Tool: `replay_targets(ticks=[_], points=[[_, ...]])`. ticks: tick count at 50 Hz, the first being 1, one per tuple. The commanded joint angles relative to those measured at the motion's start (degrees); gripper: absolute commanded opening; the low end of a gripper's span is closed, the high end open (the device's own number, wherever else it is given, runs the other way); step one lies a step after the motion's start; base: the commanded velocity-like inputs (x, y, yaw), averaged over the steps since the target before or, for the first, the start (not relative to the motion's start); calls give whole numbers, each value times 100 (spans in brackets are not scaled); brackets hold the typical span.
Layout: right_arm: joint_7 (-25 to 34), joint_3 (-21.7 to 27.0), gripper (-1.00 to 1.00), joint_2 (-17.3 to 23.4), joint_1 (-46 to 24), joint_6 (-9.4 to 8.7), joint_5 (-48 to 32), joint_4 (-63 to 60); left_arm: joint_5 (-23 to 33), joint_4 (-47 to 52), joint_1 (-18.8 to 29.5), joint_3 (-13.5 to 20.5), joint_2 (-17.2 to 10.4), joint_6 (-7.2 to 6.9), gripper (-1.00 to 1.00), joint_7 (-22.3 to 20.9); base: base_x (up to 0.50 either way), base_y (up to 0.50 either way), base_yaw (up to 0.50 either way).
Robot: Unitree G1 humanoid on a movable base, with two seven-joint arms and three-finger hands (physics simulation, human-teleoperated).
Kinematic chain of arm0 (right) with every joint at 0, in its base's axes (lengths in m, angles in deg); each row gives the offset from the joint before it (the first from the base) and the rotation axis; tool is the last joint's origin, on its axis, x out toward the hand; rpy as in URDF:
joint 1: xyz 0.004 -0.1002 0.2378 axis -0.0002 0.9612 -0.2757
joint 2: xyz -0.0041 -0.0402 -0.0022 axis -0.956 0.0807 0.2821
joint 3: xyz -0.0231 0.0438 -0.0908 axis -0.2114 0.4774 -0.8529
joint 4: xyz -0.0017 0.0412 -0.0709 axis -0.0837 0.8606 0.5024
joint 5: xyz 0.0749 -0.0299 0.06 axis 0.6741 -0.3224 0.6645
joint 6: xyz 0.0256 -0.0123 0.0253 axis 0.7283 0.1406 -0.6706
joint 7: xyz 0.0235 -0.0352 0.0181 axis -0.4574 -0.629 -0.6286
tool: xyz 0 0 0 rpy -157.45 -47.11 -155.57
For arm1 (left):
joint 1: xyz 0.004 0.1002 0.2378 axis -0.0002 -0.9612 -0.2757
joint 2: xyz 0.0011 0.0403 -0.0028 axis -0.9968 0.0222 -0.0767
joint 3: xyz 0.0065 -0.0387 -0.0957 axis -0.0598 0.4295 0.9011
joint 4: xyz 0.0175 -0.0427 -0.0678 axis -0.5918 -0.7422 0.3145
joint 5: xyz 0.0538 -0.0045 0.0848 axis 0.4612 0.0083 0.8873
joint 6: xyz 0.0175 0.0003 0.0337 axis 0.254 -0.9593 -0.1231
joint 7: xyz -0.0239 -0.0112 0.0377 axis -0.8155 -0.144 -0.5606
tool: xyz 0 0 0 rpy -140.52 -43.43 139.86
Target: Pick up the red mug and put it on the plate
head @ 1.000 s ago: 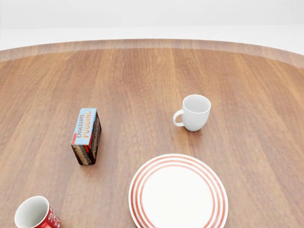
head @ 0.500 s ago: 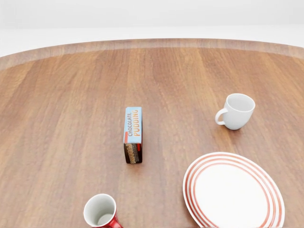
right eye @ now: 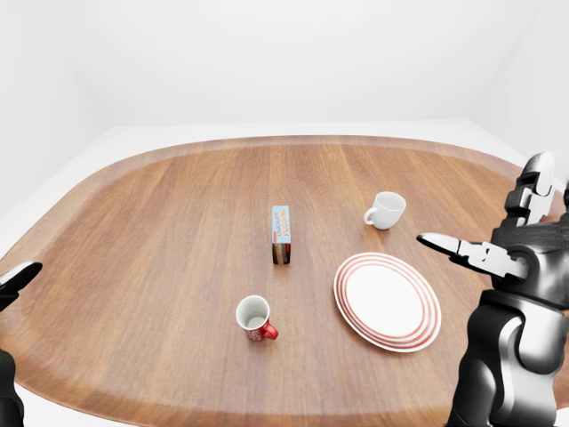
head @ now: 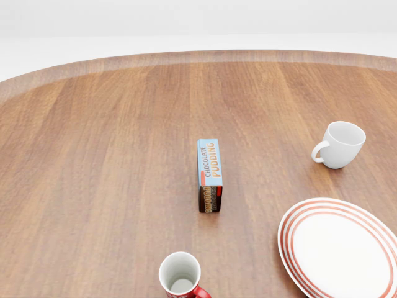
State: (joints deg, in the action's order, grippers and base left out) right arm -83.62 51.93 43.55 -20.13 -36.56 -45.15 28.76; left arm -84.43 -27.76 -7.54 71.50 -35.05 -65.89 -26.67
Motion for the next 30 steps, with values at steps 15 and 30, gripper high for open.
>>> replay_targets(ticks=[15, 30], points=[[1239, -2964, 100, -1326, 657, 0, -2313, -884, 65, -47, 18, -82, 9, 35, 100, -16, 0, 0, 0], [1369, -4460, 100, -1444, 1203, 0, -3384, 532, 108, -52, 24, -106, 27, 39, 100, -35, 0, 0, 0]])
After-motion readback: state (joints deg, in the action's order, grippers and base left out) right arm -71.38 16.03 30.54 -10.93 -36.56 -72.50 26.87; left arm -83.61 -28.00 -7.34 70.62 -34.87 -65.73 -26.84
